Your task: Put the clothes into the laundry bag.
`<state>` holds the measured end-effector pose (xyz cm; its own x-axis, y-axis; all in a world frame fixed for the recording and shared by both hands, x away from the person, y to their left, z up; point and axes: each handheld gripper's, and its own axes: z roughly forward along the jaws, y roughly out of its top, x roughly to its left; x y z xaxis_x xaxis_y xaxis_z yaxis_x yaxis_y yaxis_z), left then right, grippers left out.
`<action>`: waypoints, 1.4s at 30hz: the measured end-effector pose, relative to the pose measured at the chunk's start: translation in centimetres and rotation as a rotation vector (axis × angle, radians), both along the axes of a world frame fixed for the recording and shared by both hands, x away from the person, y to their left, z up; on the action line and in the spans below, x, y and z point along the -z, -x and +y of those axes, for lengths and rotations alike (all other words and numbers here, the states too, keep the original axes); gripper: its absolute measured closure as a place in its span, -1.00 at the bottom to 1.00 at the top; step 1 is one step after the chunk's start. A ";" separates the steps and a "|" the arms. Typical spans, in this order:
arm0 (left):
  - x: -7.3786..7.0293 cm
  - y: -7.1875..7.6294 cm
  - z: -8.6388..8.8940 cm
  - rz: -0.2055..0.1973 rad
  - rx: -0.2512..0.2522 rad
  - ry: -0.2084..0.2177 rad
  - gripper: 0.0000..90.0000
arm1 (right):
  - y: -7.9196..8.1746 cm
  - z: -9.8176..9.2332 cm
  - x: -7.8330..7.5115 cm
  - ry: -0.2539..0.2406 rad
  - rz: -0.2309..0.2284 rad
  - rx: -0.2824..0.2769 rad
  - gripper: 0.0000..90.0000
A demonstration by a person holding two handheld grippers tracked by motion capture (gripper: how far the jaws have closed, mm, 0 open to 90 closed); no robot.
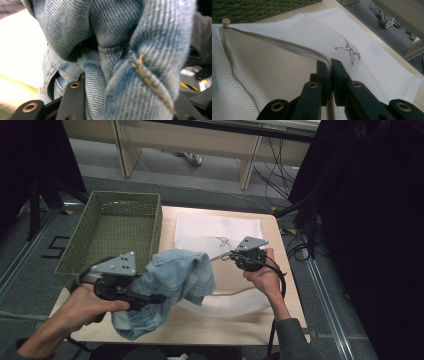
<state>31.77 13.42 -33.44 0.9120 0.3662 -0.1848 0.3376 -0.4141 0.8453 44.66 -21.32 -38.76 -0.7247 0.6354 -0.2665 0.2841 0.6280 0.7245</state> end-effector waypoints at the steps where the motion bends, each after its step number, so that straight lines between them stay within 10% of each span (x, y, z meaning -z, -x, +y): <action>1: 1.4 -0.8 -1.2 0.029 0.025 -0.015 0.30 | -0.1 0.1 -0.1 0.004 -0.013 -0.010 0.92; 13: 4.8 -5.0 -7.1 0.058 0.025 -0.098 0.29 | 0.2 0.7 -0.6 -0.004 -0.020 -0.028 0.92; 21: 8.8 -8.1 -10.5 0.010 -0.041 -0.275 0.28 | 0.3 0.8 -0.6 0.007 -0.028 -0.033 0.94; 23: 9.9 -8.6 -10.7 0.055 -0.045 -0.292 0.28 | 0.5 1.0 -0.8 0.000 -0.025 -0.030 0.94; 38: 10.6 -11.4 -13.1 0.060 -0.216 -0.273 0.25 | 1.4 2.0 -2.3 -0.007 -0.074 -0.071 0.94; 42: 10.1 -12.7 -13.0 0.052 -0.301 -0.192 0.23 | 1.8 2.0 -2.9 -0.019 -0.095 -0.085 0.94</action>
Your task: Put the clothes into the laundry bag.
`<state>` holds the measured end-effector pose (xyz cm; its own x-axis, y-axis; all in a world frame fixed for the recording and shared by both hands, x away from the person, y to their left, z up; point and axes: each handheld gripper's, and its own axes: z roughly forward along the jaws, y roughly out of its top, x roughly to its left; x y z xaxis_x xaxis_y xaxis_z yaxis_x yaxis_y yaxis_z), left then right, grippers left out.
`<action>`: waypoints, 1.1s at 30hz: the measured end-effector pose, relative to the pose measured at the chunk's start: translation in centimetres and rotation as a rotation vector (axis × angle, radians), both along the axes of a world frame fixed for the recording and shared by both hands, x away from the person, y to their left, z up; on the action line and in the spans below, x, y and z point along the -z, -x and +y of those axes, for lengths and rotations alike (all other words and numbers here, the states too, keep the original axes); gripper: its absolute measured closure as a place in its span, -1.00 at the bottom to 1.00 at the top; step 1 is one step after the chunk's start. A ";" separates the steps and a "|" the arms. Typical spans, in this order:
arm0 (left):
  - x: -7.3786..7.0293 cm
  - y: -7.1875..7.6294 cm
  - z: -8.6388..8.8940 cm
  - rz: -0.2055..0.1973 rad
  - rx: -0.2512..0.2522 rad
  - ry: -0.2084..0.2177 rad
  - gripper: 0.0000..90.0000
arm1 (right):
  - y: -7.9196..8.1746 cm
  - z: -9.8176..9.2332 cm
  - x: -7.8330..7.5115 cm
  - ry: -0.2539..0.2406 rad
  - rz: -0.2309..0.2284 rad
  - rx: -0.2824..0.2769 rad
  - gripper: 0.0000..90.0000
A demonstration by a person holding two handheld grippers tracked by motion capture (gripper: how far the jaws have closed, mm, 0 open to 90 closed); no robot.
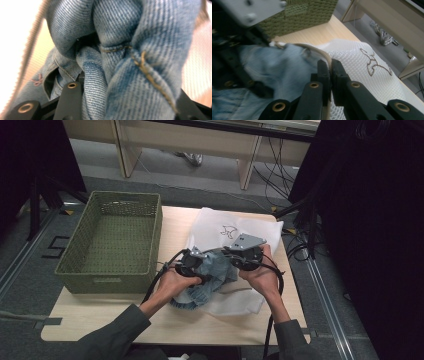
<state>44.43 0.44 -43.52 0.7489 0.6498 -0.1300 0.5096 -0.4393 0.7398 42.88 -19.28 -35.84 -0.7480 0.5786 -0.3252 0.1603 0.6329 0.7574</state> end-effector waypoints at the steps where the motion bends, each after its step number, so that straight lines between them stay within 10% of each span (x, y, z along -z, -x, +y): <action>1: -0.1 -0.2 -0.2 -0.006 -0.031 0.003 0.21 | 0.1 0.1 0.0 0.002 0.002 -0.004 0.94; 9: 3.2 -1.8 -1.0 0.027 -0.083 0.005 -0.23 | -0.3 -0.1 1.9 0.039 0.056 0.003 0.94; 15: 1.0 0.4 0.2 0.010 -0.048 -0.042 -0.66 | -0.5 -0.7 2.8 0.034 0.087 0.017 0.94; 33: -0.2 2.0 -0.7 -0.006 0.046 -0.117 -0.76 | -0.4 -0.4 3.3 0.043 0.114 0.010 0.94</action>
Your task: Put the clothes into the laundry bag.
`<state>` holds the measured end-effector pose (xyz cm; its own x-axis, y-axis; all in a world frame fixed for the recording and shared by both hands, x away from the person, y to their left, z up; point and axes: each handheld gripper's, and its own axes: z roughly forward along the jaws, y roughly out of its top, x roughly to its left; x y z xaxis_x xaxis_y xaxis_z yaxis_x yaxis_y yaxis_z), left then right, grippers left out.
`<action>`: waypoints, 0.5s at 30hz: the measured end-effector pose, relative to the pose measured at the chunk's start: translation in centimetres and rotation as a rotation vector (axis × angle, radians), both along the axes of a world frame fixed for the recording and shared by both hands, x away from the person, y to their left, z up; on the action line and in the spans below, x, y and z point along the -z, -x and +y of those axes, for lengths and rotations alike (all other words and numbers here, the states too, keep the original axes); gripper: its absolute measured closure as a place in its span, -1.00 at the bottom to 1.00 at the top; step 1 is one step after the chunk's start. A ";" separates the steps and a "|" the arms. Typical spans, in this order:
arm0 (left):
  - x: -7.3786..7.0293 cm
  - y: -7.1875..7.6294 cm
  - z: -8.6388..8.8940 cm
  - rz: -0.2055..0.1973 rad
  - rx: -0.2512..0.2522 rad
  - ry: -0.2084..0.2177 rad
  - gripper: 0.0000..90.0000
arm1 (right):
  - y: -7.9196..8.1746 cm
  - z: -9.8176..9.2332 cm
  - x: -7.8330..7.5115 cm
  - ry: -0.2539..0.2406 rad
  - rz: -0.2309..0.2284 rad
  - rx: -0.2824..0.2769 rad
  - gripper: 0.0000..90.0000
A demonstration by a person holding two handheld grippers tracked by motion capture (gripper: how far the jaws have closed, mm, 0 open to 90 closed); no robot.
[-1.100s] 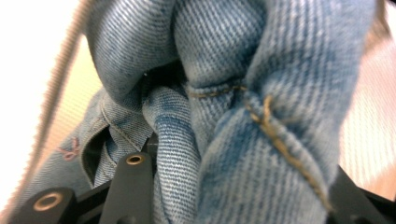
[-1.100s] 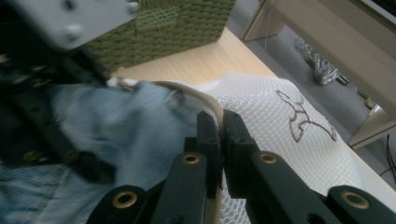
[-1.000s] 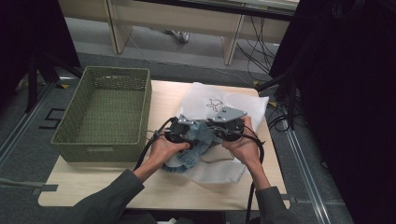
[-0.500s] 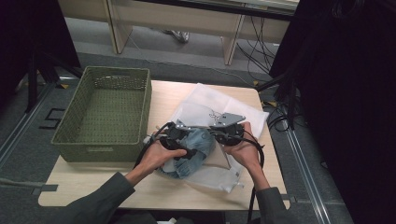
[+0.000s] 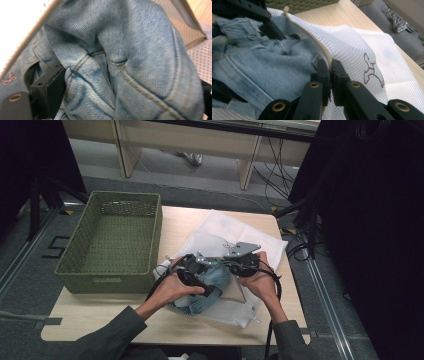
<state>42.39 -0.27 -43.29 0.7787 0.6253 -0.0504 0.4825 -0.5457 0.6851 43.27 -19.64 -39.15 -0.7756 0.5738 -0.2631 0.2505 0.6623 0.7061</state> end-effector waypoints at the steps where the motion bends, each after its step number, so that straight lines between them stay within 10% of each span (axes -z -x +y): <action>1: -0.1 0.1 0.0 -0.017 0.001 -0.010 -0.75 | -0.1 0.0 0.0 0.006 -0.006 -0.013 0.94; 8: -1.2 1.7 0.2 -0.090 0.088 -0.003 -0.68 | 0.0 0.1 0.1 0.009 0.005 -0.004 0.94; 13: -2.0 2.5 2.8 -0.013 0.091 0.085 -0.67 | 0.1 0.2 0.1 0.008 0.001 -0.006 0.94; 15: -1.9 3.2 3.6 -0.036 0.086 0.051 -0.67 | 0.0 0.2 0.1 0.005 0.005 -0.002 0.94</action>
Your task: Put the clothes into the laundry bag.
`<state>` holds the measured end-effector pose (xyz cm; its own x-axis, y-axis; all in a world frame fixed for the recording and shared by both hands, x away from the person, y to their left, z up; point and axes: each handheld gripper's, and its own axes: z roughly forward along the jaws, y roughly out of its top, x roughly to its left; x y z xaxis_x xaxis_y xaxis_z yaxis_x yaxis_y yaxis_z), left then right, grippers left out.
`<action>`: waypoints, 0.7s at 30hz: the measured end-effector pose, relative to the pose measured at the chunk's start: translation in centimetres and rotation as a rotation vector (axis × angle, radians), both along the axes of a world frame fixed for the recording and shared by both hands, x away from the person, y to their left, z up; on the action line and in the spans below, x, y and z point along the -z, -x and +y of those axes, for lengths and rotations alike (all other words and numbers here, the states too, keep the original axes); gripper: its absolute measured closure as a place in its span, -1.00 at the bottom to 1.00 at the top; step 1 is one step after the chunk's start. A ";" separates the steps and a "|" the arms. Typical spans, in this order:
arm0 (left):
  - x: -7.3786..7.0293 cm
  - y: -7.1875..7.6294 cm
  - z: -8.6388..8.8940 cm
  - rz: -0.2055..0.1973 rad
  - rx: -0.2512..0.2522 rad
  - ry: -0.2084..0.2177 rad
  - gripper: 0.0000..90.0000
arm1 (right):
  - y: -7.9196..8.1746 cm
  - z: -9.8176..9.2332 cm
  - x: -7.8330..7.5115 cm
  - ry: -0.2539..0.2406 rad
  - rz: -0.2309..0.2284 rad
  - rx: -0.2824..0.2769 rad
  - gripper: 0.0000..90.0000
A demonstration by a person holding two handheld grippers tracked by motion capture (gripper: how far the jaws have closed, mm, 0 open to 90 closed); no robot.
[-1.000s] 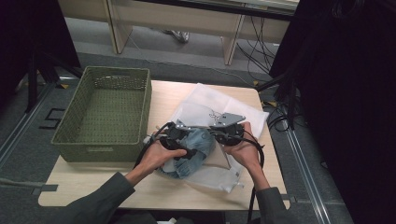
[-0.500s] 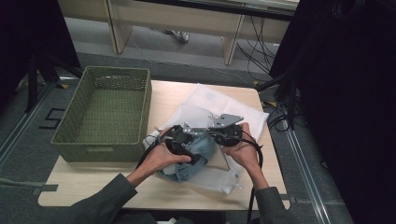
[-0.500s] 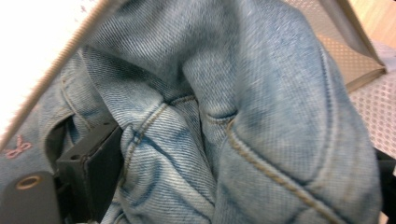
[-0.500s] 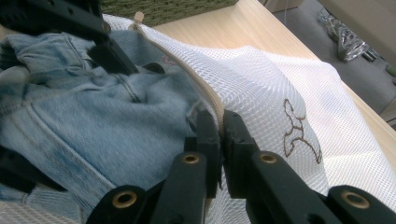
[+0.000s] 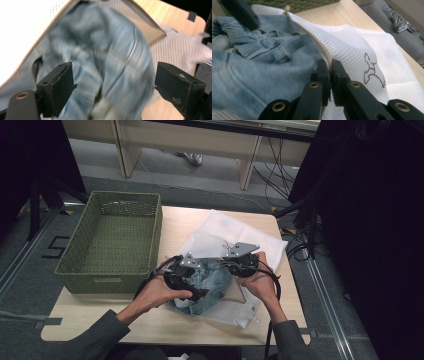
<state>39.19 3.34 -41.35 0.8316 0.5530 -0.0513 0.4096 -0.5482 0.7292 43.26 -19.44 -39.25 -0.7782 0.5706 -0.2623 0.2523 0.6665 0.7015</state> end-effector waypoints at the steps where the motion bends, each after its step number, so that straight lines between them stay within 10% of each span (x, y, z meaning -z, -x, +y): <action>1: 0.2 0.4 0.3 -0.018 -0.018 -0.019 -0.67 | -0.1 0.0 0.0 0.006 -0.011 -0.012 0.94; 11: 3.4 1.3 0.8 -0.050 -0.093 -0.084 -0.68 | 0.1 0.4 0.0 0.011 -0.001 -0.010 0.94; 12: 4.3 0.8 -0.4 -0.036 -0.038 -0.093 -0.67 | 0.1 0.5 0.0 0.011 -0.001 -0.008 0.94; 15: 5.2 -0.4 -1.7 -0.093 -0.028 -0.188 0.07 | 0.2 0.5 0.0 0.012 0.000 -0.015 0.94; 21: 3.3 -2.0 -2.6 -0.110 -0.073 -0.084 0.63 | 0.5 0.9 -0.4 0.007 -0.004 -0.034 0.94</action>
